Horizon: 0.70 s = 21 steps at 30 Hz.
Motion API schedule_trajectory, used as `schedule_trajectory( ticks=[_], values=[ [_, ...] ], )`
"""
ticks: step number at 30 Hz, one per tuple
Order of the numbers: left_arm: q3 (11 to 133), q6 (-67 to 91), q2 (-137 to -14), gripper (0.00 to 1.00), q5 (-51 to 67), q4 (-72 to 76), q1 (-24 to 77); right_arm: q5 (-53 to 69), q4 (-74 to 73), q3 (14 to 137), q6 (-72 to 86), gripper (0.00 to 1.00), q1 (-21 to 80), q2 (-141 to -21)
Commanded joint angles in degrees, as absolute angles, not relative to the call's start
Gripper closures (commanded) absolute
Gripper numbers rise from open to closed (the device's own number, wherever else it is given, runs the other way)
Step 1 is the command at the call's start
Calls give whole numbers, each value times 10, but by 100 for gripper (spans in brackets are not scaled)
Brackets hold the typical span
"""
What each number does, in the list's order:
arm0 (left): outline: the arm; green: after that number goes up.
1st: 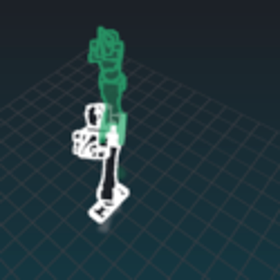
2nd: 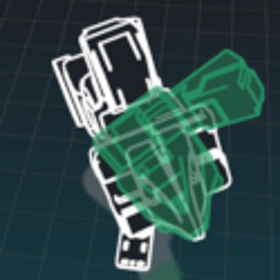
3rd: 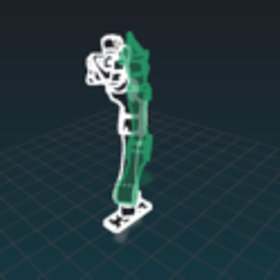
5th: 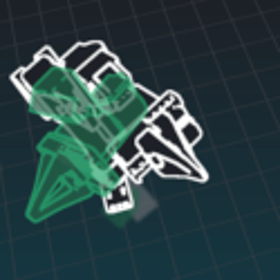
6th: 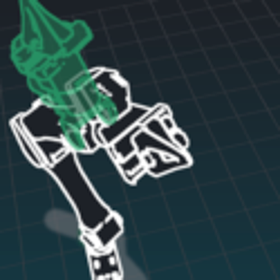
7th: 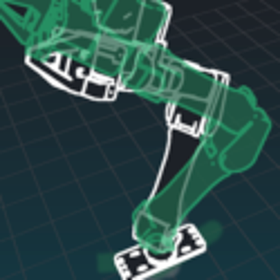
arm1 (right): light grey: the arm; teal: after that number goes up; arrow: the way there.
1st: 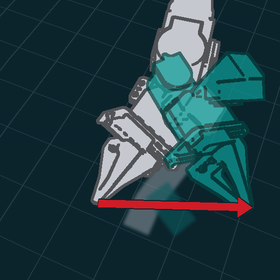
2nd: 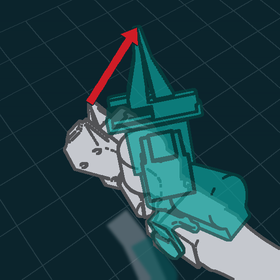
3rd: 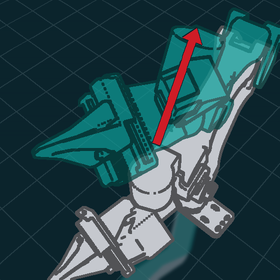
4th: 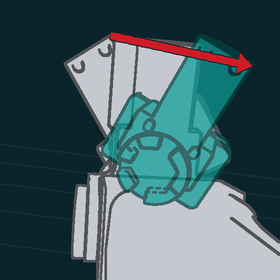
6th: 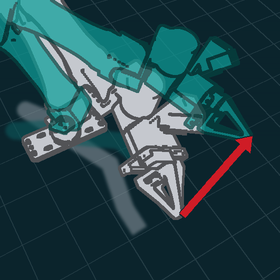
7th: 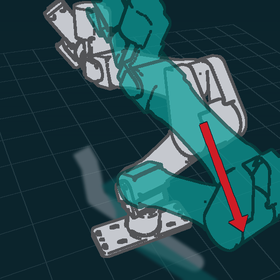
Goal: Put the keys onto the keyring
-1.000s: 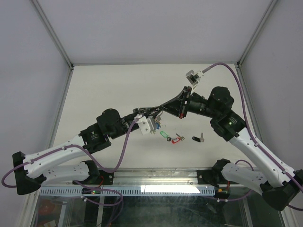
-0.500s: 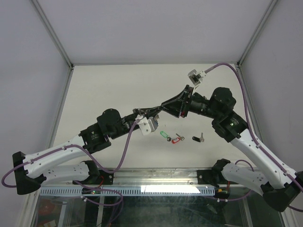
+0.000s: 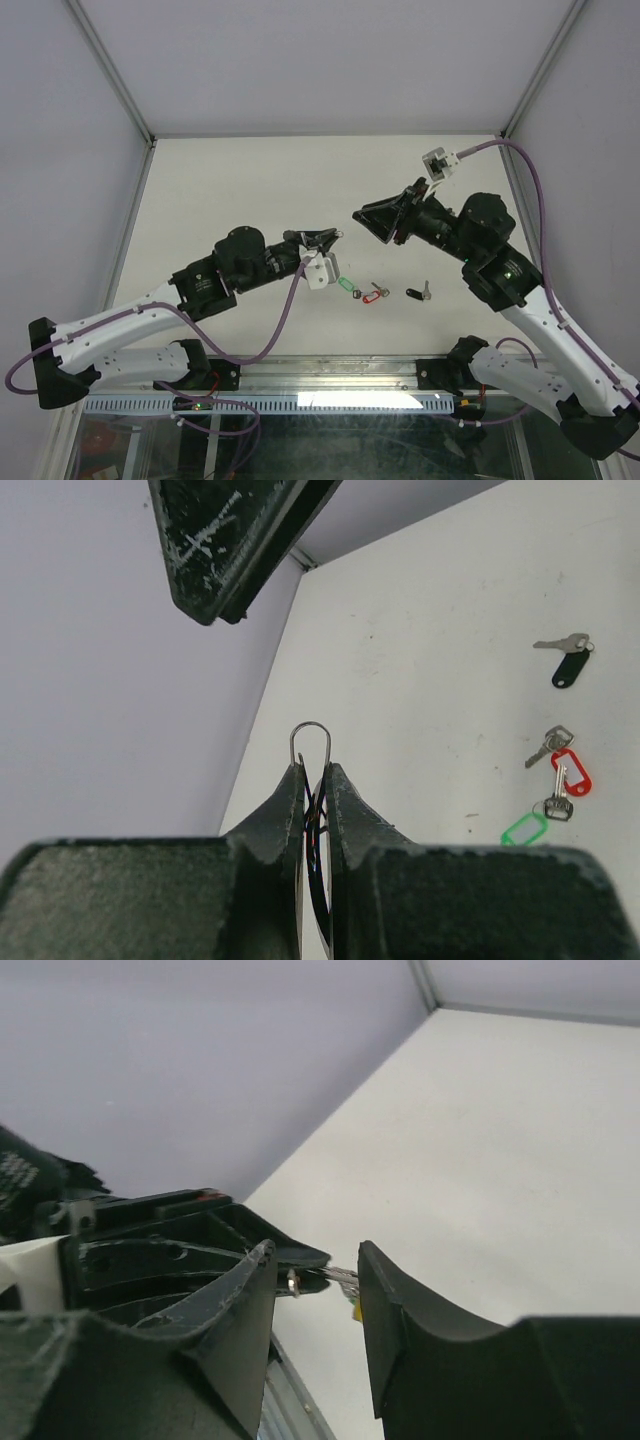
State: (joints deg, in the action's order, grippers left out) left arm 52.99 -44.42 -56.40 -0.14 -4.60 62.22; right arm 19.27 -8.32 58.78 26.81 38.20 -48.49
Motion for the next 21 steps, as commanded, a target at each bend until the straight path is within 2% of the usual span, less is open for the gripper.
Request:
schedule_trajectory(
  ticks=[1,9,21],
  values=[
    [581,-460,-579,100,-18,-65,623,73,-194,629,243,60,383,-487],
    [626,-374,-631,100,-21,-132,610,6,-352,656,233,60,370,-529],
    [650,-286,-664,100,-87,-174,610,79,-372,585,251,60,302,-543]
  ],
)
